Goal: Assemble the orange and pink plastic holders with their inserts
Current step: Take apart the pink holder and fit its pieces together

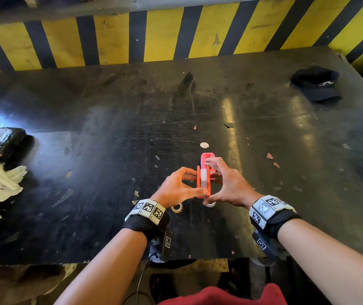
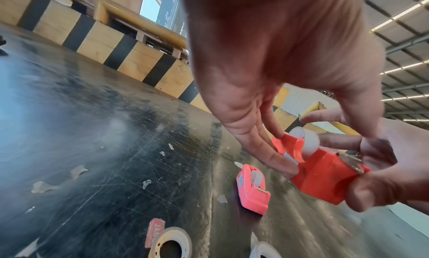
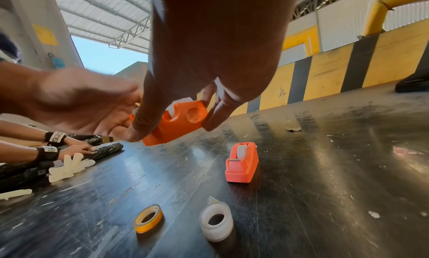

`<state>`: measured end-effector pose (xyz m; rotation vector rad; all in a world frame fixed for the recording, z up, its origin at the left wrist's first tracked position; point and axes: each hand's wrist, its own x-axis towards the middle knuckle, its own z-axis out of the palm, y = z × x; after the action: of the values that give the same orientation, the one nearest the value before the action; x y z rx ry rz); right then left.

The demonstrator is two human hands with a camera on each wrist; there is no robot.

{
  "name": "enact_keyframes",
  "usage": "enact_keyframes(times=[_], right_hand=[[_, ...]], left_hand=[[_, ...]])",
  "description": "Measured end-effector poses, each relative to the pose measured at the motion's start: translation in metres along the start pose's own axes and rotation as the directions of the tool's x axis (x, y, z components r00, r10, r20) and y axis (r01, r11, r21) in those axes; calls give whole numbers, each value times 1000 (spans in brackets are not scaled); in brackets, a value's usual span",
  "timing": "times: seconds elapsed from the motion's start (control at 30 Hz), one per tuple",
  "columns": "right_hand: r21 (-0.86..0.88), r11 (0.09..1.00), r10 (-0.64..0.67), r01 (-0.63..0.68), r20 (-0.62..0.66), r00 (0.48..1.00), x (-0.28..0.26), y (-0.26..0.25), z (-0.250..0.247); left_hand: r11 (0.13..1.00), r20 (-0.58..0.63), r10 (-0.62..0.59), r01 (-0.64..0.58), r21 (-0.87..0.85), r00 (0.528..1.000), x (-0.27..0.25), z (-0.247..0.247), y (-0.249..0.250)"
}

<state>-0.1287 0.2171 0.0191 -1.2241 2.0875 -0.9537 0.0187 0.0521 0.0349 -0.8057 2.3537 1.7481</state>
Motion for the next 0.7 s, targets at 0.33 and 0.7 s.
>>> enact_keyframes(times=[0.33,0.7], right_hand=[[29,999,-35,35,-5,999,3,-6,6],[88,996,13,-15,23,1000,-1,-6,-2]], left_hand=[[999,-113,-25,21,-36,993,-4,0,14],[990,172,63,-83,112,983,-11,-9,11]])
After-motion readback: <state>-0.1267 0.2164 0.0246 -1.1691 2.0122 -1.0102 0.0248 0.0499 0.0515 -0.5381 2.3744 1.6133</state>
